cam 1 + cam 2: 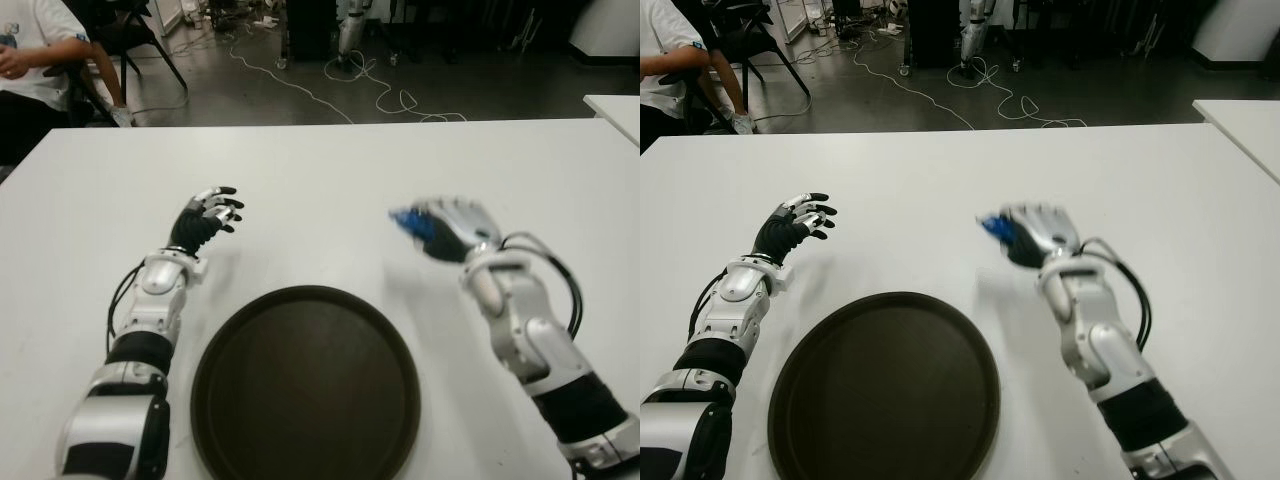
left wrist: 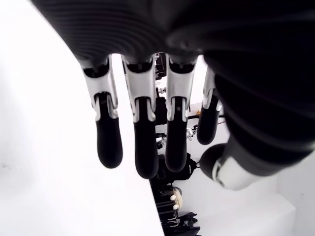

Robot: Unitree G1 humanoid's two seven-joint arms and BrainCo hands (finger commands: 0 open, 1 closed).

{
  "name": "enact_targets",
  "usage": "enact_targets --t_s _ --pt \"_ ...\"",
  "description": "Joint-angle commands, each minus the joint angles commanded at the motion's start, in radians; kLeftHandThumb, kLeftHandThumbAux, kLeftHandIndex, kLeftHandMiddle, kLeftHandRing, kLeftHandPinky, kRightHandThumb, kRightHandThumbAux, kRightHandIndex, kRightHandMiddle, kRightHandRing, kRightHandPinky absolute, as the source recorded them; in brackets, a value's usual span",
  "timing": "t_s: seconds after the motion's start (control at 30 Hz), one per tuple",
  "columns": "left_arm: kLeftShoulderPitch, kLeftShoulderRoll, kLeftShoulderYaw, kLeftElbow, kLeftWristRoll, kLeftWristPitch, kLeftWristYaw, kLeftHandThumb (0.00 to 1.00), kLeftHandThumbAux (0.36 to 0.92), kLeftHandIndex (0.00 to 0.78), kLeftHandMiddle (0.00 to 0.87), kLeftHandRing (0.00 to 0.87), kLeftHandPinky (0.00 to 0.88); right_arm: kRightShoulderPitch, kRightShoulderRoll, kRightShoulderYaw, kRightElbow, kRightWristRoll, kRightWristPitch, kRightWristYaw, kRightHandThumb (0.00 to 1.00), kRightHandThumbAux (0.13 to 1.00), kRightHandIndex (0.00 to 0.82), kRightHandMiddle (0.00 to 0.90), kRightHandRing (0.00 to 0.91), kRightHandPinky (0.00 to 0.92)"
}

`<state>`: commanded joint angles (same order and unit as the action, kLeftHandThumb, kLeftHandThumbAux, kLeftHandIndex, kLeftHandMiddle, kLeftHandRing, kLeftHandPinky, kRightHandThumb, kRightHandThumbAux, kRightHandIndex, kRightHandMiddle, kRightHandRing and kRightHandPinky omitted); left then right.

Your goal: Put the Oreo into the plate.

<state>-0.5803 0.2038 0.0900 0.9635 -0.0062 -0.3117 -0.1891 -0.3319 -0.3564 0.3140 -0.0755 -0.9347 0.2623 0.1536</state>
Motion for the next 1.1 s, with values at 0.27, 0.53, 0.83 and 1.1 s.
enact_targets --t_s 0.27,0.53,0.83,1.1 --pt "0.001 0.002 0.004 0.005 -0.007 0.0 -0.01 0.084 0.683 0.261 0.374 0.404 0.45 -0.005 0.026 -0.029 -0.032 0.056 -0.06 -0.072 0.691 0.732 0.427 0.721 0.73 0.732" --pt "0.002 0.002 0.007 0.01 -0.01 -0.02 -0.022 0.07 0.683 0.253 0.372 0.4 0.44 0.017 0.046 -0.062 -0.03 0.143 -0.178 -0.183 0.69 0.734 0.427 0.73 0.741 0.747" --pt "0.002 0.001 0.004 0.012 -0.007 -0.025 -0.021 0.057 0.698 0.262 0.371 0.398 0.435 0.053 0.106 0.018 -0.041 0.097 -0.218 -0.25 0.689 0.734 0.427 0.739 0.743 0.736" --pt "0.004 -0.006 0.008 0.005 -0.013 -0.017 -0.017 0.076 0.698 0.261 0.374 0.405 0.453 0.112 0.004 0.177 -0.159 0.236 -0.425 0.014 0.69 0.735 0.424 0.739 0.747 0.75"
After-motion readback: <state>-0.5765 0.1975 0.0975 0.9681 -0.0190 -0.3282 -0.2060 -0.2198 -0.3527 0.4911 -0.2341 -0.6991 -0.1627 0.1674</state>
